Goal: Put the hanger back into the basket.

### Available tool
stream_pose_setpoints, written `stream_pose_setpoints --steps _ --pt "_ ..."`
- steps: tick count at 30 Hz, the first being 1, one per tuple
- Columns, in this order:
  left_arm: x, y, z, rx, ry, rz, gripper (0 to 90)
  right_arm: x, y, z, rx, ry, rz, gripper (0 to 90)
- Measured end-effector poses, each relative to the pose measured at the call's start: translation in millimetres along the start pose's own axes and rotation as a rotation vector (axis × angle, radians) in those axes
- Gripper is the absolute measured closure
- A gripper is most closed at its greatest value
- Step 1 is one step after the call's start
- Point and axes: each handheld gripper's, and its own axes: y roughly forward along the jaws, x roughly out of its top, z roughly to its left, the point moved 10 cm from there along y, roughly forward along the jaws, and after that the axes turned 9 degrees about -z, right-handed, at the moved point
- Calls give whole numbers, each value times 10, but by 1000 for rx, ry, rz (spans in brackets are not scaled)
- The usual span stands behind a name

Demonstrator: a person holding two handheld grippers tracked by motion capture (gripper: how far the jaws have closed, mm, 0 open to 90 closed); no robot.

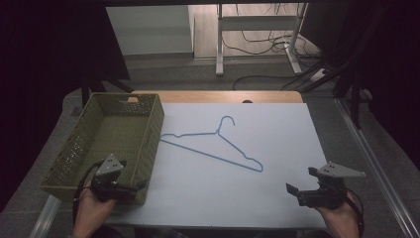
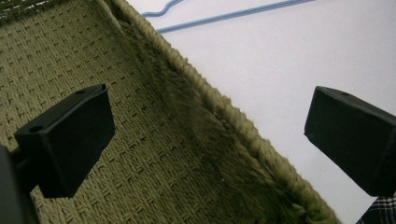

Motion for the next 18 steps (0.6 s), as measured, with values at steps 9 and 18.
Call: stream_pose_setpoints --steps 9,18 --pt "5 2 -7 -14 -17 -10 19 -48 37 -9 2 -3 26 2" --pt "46 -27 -45 -34 -29 -15 24 -43 71 24 7 5 42 2"
